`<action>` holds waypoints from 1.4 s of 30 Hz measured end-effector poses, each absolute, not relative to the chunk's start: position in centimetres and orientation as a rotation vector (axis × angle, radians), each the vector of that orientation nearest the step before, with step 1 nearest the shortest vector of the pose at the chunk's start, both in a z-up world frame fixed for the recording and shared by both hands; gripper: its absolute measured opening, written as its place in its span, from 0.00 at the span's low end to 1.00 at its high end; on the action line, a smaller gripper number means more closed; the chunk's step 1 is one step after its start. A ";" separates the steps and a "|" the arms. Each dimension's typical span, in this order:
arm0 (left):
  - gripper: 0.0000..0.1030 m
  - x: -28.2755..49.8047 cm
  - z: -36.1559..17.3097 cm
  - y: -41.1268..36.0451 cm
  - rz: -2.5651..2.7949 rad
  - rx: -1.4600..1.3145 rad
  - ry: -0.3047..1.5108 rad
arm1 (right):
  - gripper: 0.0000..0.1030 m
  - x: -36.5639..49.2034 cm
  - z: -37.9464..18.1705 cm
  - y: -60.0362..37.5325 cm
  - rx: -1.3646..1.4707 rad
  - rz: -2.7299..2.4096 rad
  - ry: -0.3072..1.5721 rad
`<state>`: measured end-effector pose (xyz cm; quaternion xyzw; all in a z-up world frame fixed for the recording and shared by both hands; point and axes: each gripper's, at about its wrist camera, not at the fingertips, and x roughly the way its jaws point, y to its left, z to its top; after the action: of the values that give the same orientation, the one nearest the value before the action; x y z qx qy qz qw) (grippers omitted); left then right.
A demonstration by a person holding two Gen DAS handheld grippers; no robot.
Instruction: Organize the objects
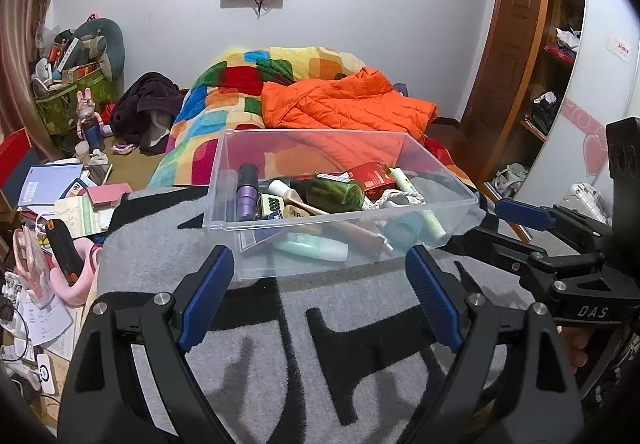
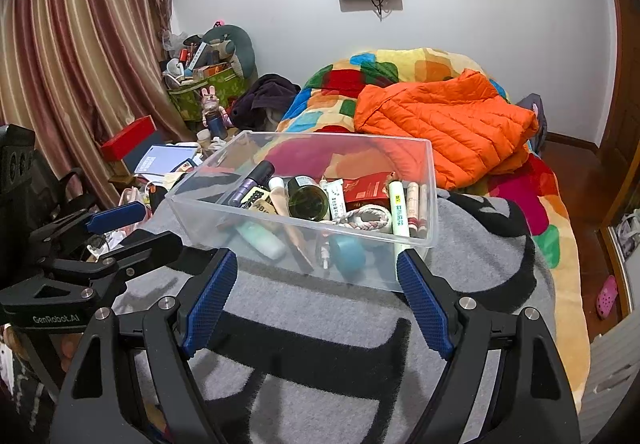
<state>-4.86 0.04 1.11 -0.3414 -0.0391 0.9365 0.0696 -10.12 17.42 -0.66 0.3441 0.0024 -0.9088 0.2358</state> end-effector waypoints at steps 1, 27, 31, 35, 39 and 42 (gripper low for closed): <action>0.86 -4.9 1.1 0.0 2.819 -1.027 -0.119 | 0.77 -10.2 -0.7 17.4 0.945 -2.492 0.003; 0.91 -4.8 1.0 -0.4 2.836 -1.027 -0.161 | 0.77 -10.0 -0.8 17.4 0.944 -2.494 0.003; 0.91 -4.7 1.1 -0.4 2.838 -1.022 -0.158 | 0.77 -10.0 -0.8 17.4 0.944 -2.494 0.002; 0.91 -4.6 1.1 -0.1 2.831 -1.023 -0.141 | 0.77 -10.0 -0.8 17.4 0.945 -2.493 0.000; 0.91 -4.5 1.1 0.2 2.822 -1.020 -0.123 | 0.77 -10.0 -0.9 17.4 0.944 -2.494 0.000; 0.91 -4.4 1.2 0.5 2.819 -1.012 -0.108 | 0.77 -9.9 -0.9 17.4 0.943 -2.496 -0.005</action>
<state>-4.38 0.50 1.18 -0.3368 -0.0361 0.9381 0.0720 -9.91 17.37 -0.90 0.3434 -0.0017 -0.9094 0.2346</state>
